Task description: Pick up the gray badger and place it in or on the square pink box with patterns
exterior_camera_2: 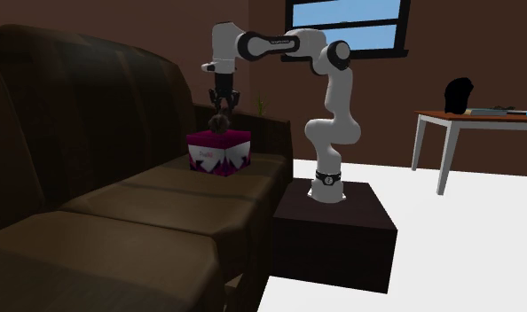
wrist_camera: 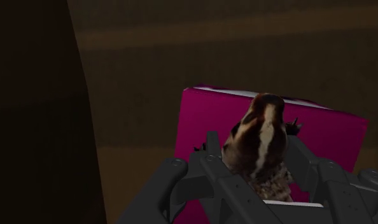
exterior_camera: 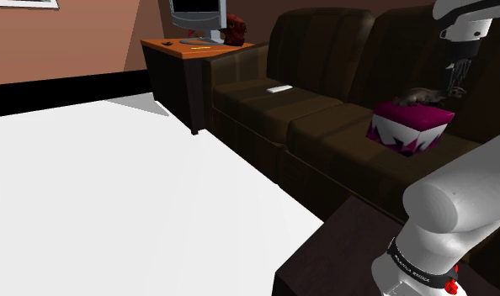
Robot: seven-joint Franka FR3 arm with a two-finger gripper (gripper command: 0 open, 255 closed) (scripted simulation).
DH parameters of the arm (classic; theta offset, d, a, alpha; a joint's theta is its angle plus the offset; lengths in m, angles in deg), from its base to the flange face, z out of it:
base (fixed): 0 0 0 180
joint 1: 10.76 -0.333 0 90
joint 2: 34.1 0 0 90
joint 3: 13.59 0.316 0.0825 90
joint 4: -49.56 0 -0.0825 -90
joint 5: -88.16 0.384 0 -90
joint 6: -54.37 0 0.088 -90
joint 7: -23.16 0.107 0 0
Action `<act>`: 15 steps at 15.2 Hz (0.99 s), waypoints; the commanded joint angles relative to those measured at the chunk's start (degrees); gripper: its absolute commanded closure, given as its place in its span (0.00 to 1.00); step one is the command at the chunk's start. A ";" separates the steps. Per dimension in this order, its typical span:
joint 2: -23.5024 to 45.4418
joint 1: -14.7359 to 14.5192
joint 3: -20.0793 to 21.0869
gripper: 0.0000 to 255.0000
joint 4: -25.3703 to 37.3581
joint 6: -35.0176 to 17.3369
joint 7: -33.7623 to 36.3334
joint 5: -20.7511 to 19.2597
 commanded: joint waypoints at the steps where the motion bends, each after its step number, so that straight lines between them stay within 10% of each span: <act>1: -0.09 0.07 -0.24 1.00 -1.51 -1.39 0.16 -0.15; 13: -0.21 0.26 -0.78 1.00 -5.05 -4.79 0.87 -0.60; 14: -0.20 0.26 -0.78 0.00 -5.03 -4.78 0.86 -0.59; 15: -0.20 0.26 -0.79 0.00 -5.04 -4.79 0.86 -0.60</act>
